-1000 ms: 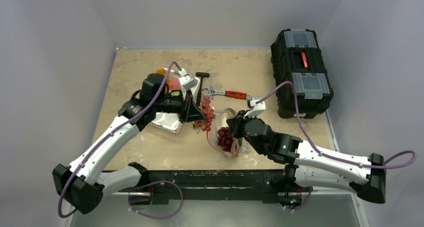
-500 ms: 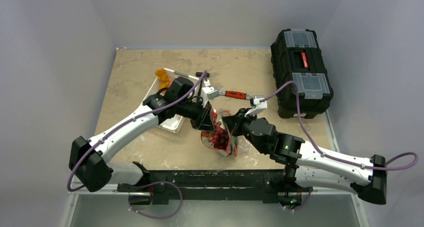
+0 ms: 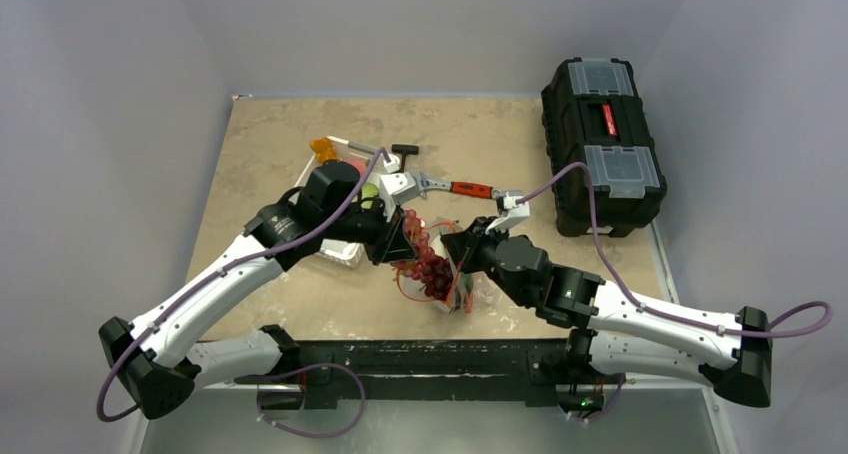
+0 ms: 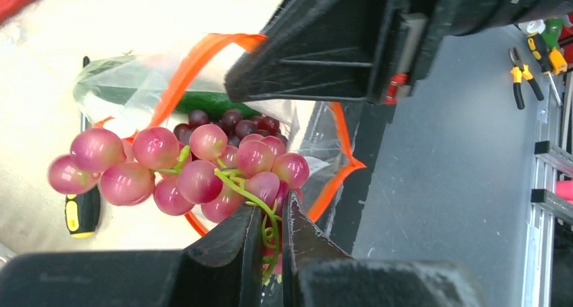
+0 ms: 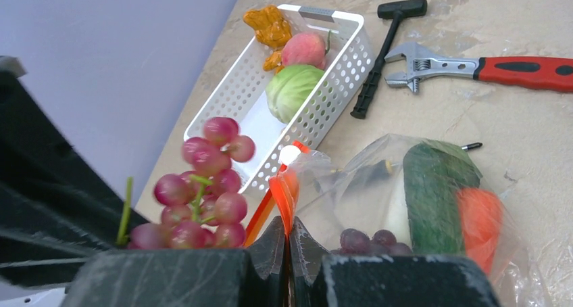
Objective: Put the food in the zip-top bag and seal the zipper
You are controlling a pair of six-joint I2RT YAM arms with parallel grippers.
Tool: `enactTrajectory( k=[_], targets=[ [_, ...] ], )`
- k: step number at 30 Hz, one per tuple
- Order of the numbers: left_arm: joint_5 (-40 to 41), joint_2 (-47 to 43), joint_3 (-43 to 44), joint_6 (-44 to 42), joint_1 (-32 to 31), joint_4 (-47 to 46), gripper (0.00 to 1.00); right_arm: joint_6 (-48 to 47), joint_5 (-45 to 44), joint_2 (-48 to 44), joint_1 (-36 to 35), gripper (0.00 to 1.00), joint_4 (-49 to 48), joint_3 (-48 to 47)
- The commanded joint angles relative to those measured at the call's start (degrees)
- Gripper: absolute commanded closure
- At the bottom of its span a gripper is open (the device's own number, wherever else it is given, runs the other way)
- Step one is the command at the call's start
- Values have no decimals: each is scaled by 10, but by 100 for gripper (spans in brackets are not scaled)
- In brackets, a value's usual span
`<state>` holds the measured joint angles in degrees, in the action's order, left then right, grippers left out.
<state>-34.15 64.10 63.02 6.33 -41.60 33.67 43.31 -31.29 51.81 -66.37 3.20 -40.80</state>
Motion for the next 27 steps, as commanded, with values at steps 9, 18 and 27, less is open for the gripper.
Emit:
enactTrajectory(
  k=[9, 18, 27],
  targets=[
    [-53, -38, -26, 246, -38, -51, 100, 1, 1, -8, -1, 100, -51, -17],
    [-98, 17, -3, 291, -54, -63, 100, -13, 17, -40, -1, 100, -78, 19],
    [-18, 117, 94, 252, -54, 45, 100, -9, 29, -93, -1, 100, -91, 54]
  ],
)
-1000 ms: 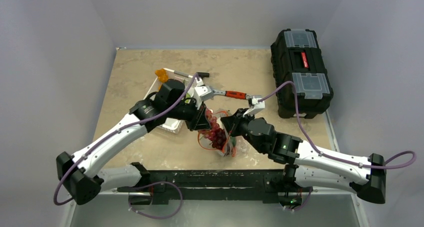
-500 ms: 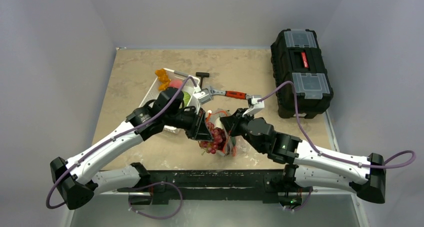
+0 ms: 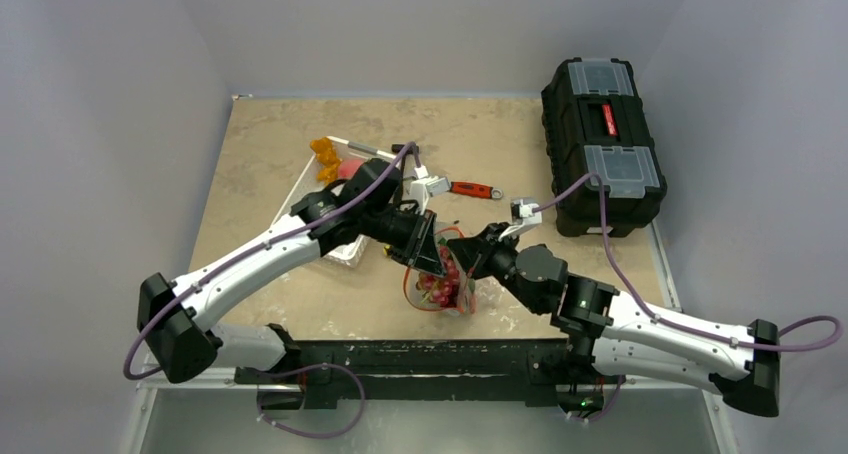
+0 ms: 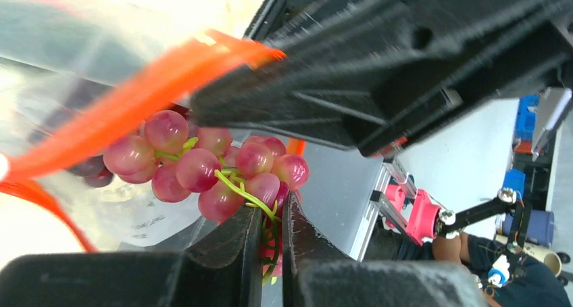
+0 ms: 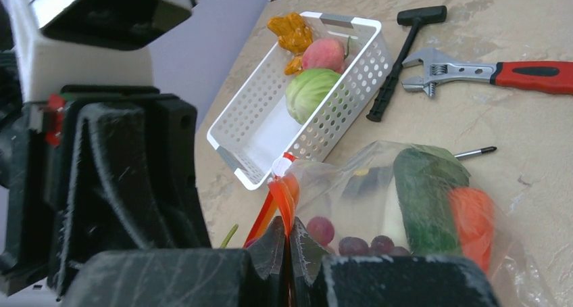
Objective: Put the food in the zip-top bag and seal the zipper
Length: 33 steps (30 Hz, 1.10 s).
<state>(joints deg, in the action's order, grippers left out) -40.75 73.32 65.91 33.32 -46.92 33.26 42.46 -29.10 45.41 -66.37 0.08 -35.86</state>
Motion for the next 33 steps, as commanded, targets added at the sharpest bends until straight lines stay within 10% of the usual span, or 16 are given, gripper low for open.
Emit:
enactTrajectory(
  k=[1, 10, 17, 27, 33],
  targets=[
    [61, 37, 76, -20, 0, 60, 100, -2, 8, -33, -1, 100, -58, 6],
    [234, 53, 70, 33, -11, 23, 97, 15, 30, -59, -1, 100, -52, 19],
    [357, -29, -66, 91, -54, -193, 86, 54, 47, -50, -1, 100, -69, 23],
    [458, 18, -67, 116, -73, -198, 82, 75, 49, -63, -1, 100, -80, 31],
    [479, 49, -114, 125, -73, -271, 59, 83, 45, -67, -1, 100, -72, 38]
  ],
)
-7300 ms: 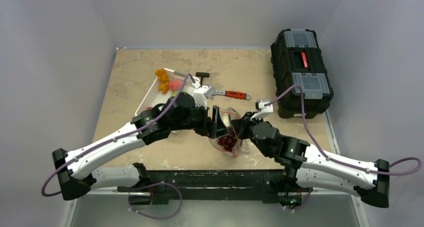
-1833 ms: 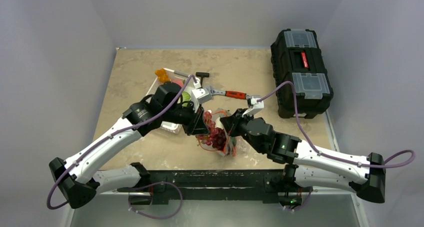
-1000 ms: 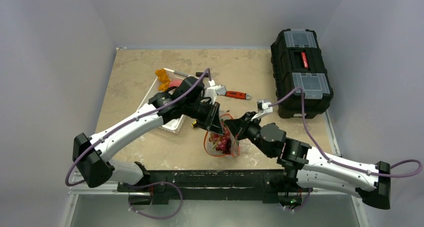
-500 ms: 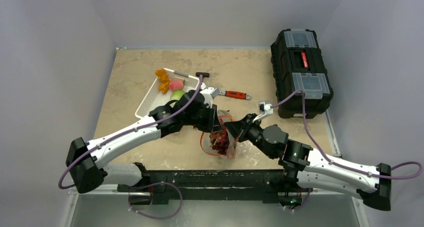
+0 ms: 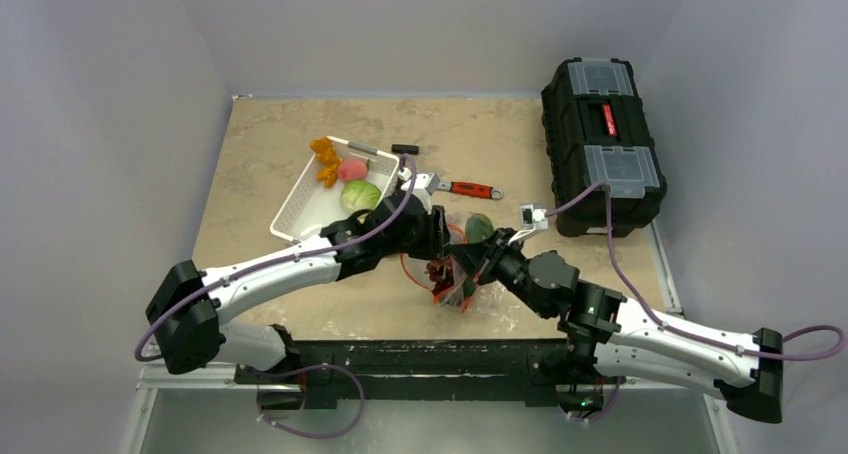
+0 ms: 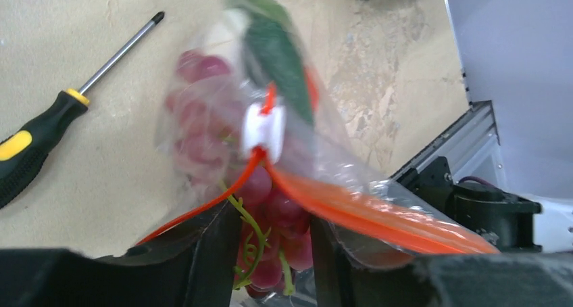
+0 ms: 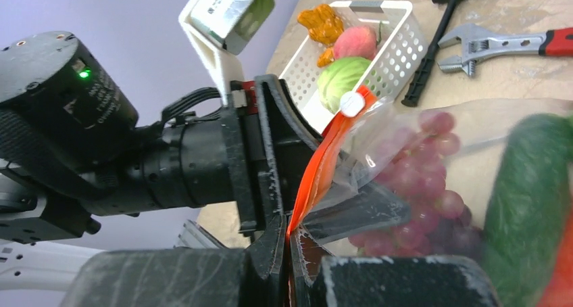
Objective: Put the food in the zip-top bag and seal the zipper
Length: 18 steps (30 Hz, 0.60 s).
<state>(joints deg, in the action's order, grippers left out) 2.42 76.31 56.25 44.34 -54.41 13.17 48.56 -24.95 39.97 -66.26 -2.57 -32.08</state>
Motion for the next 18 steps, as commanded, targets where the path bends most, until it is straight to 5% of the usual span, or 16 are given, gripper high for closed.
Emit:
enactTrajectory(
  k=[1, 8, 18],
  targets=[
    [43, 24, -16, 15, 1, -72, 56, 23, 4, -11, -2, 100, -41, -2],
    [7, 2, -29, 18, 1, -78, 39, 16, -8, -19, -2, 100, -17, 3],
    [-105, -110, -32, -16, 1, -1, 33, -15, -61, -55, -2, 100, 25, 2]
  ],
)
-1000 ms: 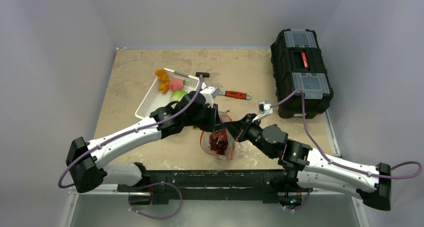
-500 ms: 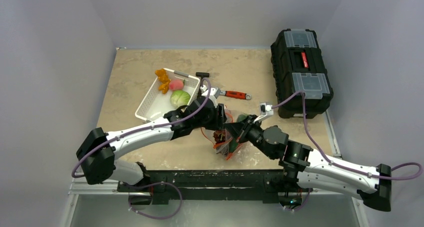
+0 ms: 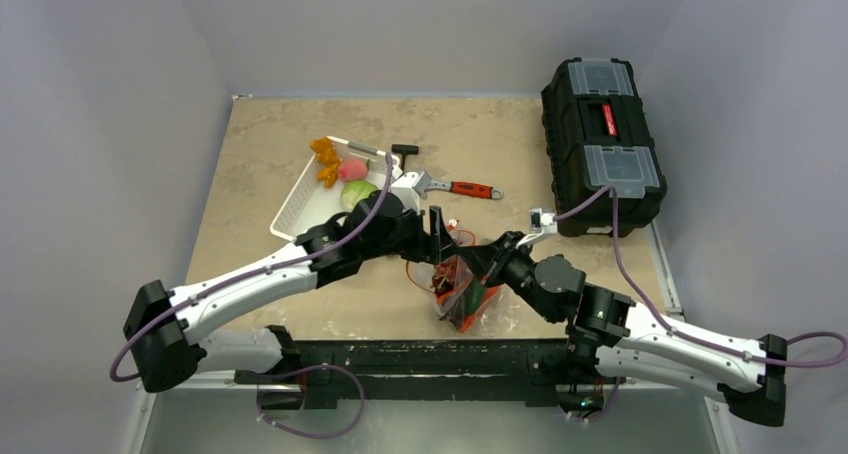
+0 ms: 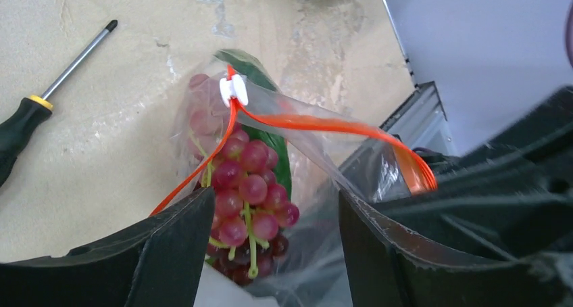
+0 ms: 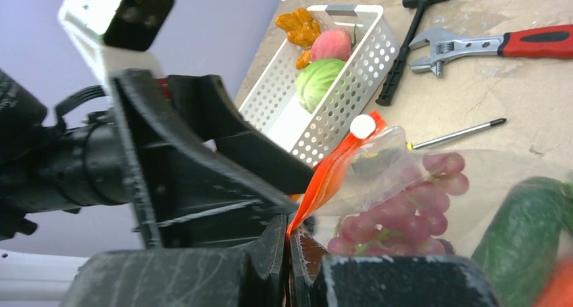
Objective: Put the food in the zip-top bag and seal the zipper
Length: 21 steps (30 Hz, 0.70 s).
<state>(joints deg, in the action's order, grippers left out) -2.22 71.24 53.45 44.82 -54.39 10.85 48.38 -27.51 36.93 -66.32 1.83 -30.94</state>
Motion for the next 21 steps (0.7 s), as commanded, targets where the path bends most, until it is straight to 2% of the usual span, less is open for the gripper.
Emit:
enactTrajectory(
  k=[1, 4, 6, 10, 15, 18, 21],
  targets=[
    [-68, -74, -4, -21, 1, 33, 33, -15, -38, -27, -1, 100, -13, -11],
    [-82, -117, -3, -27, 1, 63, 40, -20, -34, -30, -1, 100, 5, -19],
    [-62, -143, 2, -30, 1, 114, 44, -26, -36, -31, -1, 100, 3, -19],
    [0, -164, -11, -29, 1, 169, 36, -36, -36, -30, -1, 100, 18, -37],
    [17, -124, -43, -17, 1, 158, 34, -40, -35, -38, -1, 100, 21, -37],
    [5, -87, -51, -13, 1, 133, 39, -36, -34, -46, -1, 100, 20, -28],
    [-2, -57, -47, -9, 1, 119, 48, -36, -37, -50, -1, 100, 23, -25]
  ],
)
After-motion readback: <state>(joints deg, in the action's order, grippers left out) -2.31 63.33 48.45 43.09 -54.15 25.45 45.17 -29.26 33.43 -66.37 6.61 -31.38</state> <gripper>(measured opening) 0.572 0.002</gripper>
